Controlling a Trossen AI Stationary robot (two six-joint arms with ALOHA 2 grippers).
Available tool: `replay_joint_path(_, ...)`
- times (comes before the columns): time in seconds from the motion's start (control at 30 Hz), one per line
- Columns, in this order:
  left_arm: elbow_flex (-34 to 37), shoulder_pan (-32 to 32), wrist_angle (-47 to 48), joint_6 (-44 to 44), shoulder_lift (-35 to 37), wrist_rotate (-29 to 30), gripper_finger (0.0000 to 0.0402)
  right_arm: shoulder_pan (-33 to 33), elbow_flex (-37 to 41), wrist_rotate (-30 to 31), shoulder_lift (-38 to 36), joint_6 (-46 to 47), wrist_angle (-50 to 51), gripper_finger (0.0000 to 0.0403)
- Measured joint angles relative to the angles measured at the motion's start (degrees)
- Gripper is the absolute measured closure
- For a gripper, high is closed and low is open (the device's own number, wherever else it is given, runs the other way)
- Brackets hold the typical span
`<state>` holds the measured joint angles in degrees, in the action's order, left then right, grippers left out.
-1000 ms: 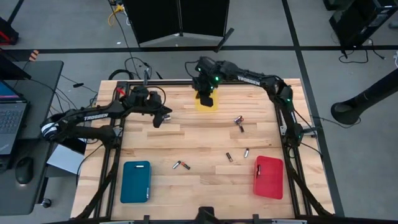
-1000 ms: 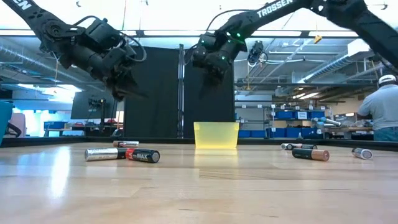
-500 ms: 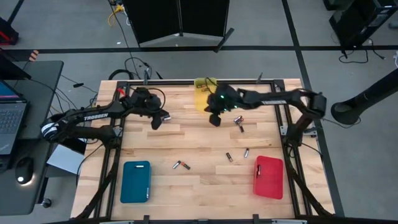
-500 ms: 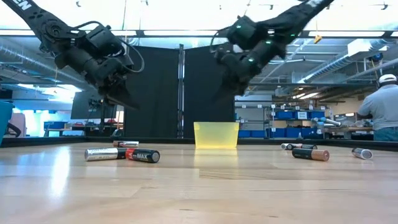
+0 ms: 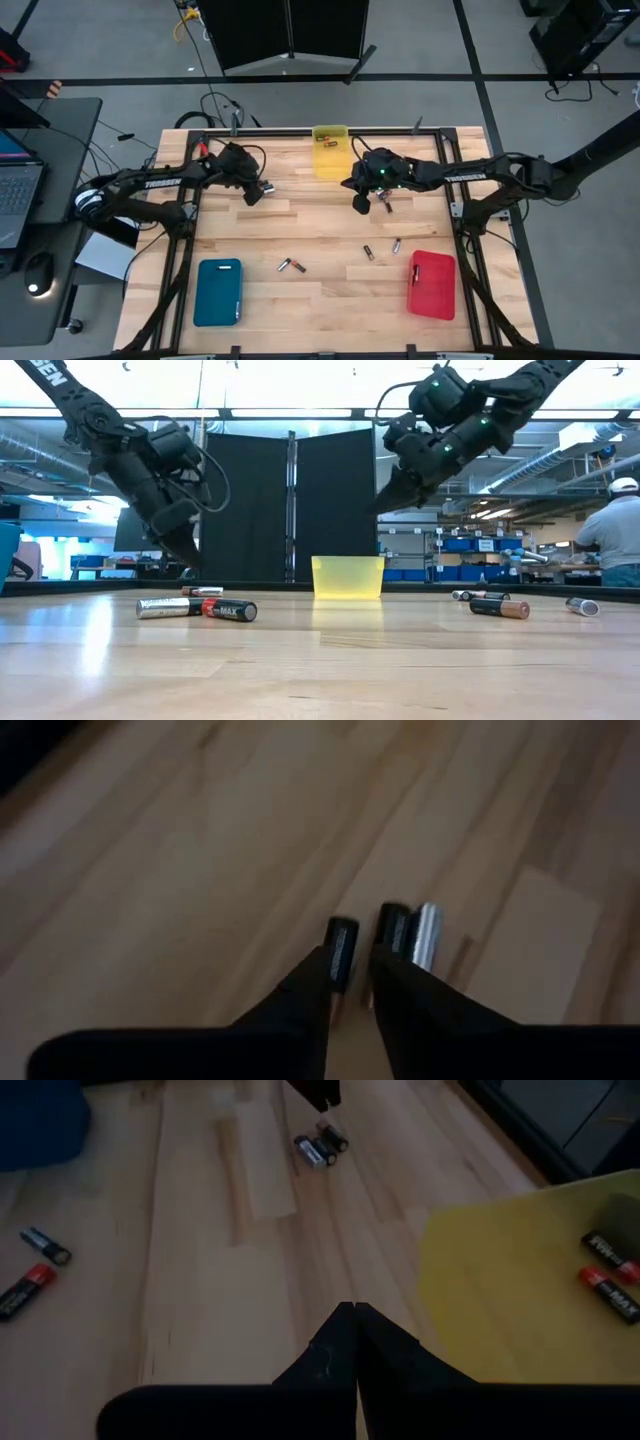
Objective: Sort batteries
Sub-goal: Put the golden battery into the red bin
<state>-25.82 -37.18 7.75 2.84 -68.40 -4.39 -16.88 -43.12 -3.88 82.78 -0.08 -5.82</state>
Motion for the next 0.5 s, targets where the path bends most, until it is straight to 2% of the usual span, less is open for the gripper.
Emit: replay_joint_path(0.5,0.0,-1.1,-0.8,-0.1,-5.4,0.4,0.0303,2.2,1.7,0.0,-0.5,-1.0,-2.5,0.0395)
